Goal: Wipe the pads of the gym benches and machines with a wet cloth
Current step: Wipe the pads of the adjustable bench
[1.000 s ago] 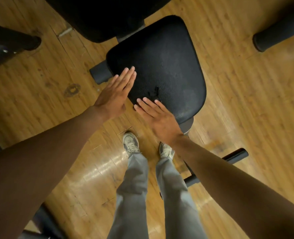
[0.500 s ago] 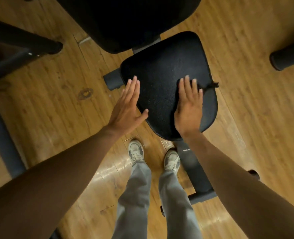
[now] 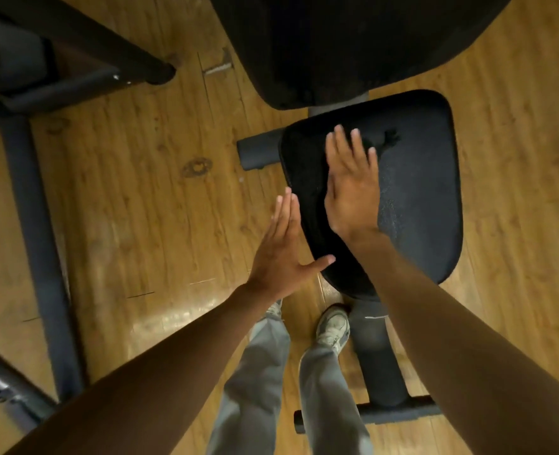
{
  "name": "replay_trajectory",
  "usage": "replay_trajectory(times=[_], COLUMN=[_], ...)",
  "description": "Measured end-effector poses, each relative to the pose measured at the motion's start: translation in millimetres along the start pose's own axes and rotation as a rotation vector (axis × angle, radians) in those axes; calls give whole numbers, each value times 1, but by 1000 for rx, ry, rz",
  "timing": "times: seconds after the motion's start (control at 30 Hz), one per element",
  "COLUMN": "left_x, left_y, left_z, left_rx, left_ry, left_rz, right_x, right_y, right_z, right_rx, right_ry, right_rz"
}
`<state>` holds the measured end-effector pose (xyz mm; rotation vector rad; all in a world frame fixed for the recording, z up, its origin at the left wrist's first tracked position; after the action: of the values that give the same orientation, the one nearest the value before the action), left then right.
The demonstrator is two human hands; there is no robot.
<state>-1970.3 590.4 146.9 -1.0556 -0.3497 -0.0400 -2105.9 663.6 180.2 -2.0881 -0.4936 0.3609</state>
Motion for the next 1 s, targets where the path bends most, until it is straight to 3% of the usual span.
replay_trajectory(times=[0.1, 0.17, 0.33, 0.53, 0.6, 0.67, 0.73, 0.8, 0.9, 1.0], left_x=[2, 3, 10, 18, 21, 22, 23, 22, 23, 27], left_y=[3, 6, 15, 19, 23, 26, 24, 24, 24, 24], left_z=[3, 4, 7, 12, 15, 16, 17, 16, 19, 21], left_rx=[14, 24, 132, 157, 155, 165, 175, 164, 128, 96], left_ry=[-12, -35, -62, -66, -95, -116, -108, -99, -100, -88], left_rz=[-53, -61, -55, 8, -6, -27, -6, -3, 24, 42], right_x=[47, 55, -1, -49, -38, -24, -27, -43, -51, -32], right_y=[15, 11, 14, 25, 38, 51, 45, 21, -37, -72], right_z=[-24, -16, -25, -43, -58, -73, -64, -36, 49, 104], right_rx=[-15, -14, 35, 42, 36, 52, 103, 131, 126, 85], right_ry=[-410, -493, -442, -101, -197, -460, -569, -432, 21, 266], right_rz=[-271, -371, -297, -81, -162, -352, -400, -300, -65, 20])
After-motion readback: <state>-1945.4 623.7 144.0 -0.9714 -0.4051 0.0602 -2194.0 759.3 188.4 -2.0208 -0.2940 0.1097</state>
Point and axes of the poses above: each hand's wrist, its own x-axis away from the middle knuckle, its own y-axis out of the palm, z = x × y, the point moved 9 cm from there along -x, towards the middle knuckle, and after that the axes turned 8 degrees about -x, right-handed, at the moved point
